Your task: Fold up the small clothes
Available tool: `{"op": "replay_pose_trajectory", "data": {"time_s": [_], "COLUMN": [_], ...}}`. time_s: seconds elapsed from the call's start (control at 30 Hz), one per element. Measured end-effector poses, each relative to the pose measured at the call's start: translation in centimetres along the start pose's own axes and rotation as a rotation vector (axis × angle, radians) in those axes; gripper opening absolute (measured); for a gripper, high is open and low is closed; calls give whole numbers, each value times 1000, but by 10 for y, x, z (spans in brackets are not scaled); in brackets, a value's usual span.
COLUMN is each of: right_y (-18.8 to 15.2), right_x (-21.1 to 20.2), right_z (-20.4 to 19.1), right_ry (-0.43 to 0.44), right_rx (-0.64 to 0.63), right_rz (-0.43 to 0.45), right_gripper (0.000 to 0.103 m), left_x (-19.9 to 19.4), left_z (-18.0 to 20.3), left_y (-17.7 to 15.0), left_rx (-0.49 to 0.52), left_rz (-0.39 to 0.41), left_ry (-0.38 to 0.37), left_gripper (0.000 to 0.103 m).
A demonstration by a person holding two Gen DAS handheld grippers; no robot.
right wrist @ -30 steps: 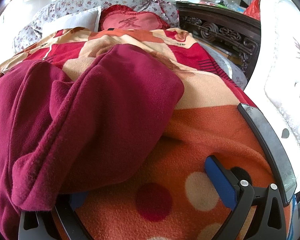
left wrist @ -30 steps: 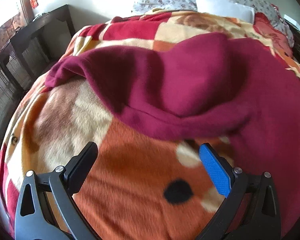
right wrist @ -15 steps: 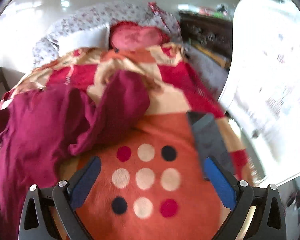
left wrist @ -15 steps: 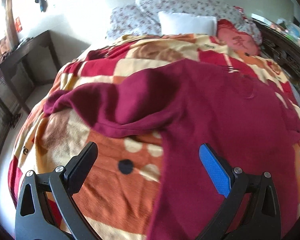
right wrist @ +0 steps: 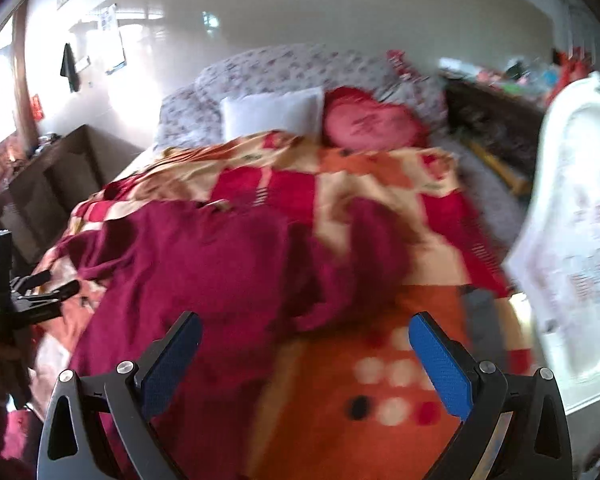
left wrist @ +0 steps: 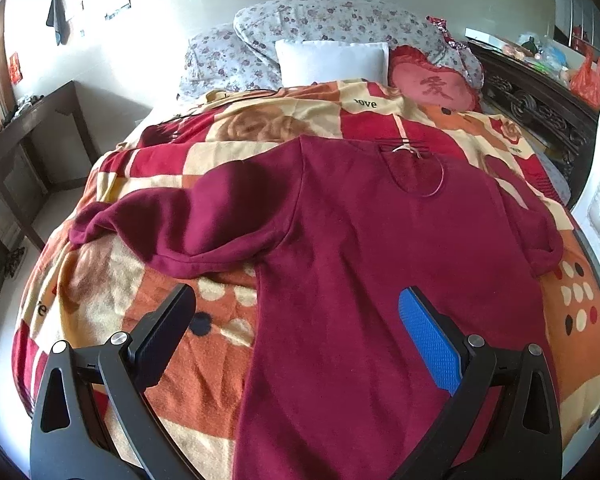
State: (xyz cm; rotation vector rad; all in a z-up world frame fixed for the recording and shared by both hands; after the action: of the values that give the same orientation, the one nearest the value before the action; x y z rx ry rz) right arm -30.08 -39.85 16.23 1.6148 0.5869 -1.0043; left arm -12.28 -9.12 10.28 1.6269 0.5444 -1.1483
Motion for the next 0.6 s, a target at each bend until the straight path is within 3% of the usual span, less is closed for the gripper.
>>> {"op": "replay_pose_trajectory", "data": {"time_s": [0.37, 0.6], "right_y": [8, 17], "right_x": [70, 92], "right_z": [-90, -119], "right_ry": [55, 4], "right_rx": [-13, -35], "right_rz": [5, -5], "right_gripper": [103, 103], "left_x": [6, 11], "left_z": [-8, -6], "left_y": [5, 9], "left_rx": [-29, -30], "left_rz": [4, 1], "left_ry": [4, 2], "left_gripper": [102, 102]}}
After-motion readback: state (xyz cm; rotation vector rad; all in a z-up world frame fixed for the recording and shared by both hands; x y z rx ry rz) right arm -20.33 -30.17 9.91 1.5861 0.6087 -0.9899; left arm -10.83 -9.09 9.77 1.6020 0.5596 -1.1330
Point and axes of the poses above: each gripper's, at about its wrist camera, not at the fingertips, and x roughly the way its jaws point, z to its right, y to its top, the point moved 3 cm from there along x, roughly the way its jaws point, and after that the axes turned 15 degrees about -z, right-handed, at the moved point
